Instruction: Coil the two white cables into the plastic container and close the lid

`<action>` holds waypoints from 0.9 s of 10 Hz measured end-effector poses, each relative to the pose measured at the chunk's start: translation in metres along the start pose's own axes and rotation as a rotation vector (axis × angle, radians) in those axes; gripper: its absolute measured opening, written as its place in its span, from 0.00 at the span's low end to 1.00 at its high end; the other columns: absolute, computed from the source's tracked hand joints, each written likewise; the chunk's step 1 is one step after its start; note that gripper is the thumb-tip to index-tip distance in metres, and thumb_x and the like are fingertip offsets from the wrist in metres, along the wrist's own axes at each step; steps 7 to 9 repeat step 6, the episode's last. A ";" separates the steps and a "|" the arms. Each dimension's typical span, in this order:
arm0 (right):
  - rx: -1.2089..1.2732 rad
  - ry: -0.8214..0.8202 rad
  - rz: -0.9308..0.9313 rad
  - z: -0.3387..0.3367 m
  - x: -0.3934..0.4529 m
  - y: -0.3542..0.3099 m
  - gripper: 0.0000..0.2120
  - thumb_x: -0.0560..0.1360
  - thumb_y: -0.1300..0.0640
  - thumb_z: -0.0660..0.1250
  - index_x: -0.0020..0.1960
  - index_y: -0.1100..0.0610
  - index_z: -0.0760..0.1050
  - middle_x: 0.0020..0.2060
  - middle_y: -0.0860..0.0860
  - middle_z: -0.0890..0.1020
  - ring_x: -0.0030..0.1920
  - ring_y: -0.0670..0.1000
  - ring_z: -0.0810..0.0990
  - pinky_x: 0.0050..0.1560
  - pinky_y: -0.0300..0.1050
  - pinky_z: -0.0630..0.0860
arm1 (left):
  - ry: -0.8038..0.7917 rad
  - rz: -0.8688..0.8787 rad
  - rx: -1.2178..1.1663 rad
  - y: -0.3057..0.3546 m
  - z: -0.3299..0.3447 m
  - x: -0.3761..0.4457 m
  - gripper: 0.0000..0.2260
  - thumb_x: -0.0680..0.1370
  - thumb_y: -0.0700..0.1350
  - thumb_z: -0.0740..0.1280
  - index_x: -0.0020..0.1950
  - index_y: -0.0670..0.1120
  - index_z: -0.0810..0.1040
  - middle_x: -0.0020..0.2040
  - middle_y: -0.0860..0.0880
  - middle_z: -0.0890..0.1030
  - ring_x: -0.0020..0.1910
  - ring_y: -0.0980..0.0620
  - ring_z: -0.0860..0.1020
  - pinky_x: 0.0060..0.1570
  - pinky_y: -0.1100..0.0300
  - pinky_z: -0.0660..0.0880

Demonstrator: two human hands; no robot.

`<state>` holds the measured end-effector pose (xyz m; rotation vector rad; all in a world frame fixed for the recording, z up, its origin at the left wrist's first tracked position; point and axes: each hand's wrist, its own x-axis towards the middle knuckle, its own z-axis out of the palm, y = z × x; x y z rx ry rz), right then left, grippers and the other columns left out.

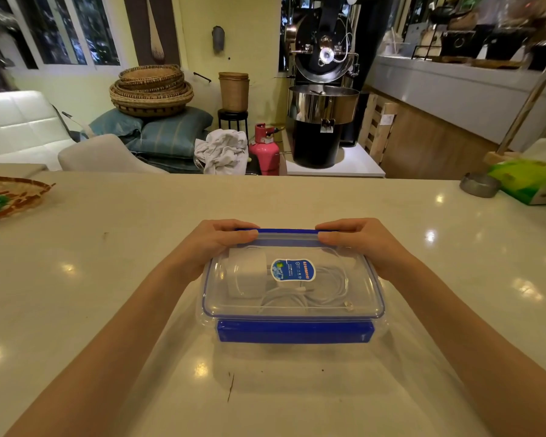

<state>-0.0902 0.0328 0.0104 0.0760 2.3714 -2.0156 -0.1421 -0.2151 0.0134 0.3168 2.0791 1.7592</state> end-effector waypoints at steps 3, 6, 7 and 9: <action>-0.057 0.020 -0.043 -0.001 0.003 0.002 0.05 0.70 0.57 0.70 0.45 0.52 0.81 0.43 0.51 0.84 0.43 0.51 0.83 0.38 0.41 0.82 | 0.042 0.066 0.019 -0.002 0.001 0.002 0.07 0.73 0.41 0.68 0.50 0.44 0.81 0.46 0.45 0.82 0.42 0.50 0.81 0.34 0.65 0.80; -0.360 0.119 -0.271 -0.004 -0.002 -0.017 0.07 0.72 0.56 0.67 0.50 0.50 0.78 0.46 0.46 0.82 0.48 0.43 0.80 0.50 0.38 0.75 | 0.204 0.299 0.518 0.005 0.000 0.000 0.10 0.72 0.45 0.69 0.52 0.47 0.80 0.48 0.49 0.82 0.49 0.53 0.79 0.51 0.58 0.75; -0.360 0.119 -0.271 -0.004 -0.002 -0.017 0.07 0.72 0.56 0.67 0.50 0.50 0.78 0.46 0.46 0.82 0.48 0.43 0.80 0.50 0.38 0.75 | 0.204 0.299 0.518 0.005 0.000 0.000 0.10 0.72 0.45 0.69 0.52 0.47 0.80 0.48 0.49 0.82 0.49 0.53 0.79 0.51 0.58 0.75; -0.360 0.119 -0.271 -0.004 -0.002 -0.017 0.07 0.72 0.56 0.67 0.50 0.50 0.78 0.46 0.46 0.82 0.48 0.43 0.80 0.50 0.38 0.75 | 0.204 0.299 0.518 0.005 0.000 0.000 0.10 0.72 0.45 0.69 0.52 0.47 0.80 0.48 0.49 0.82 0.49 0.53 0.79 0.51 0.58 0.75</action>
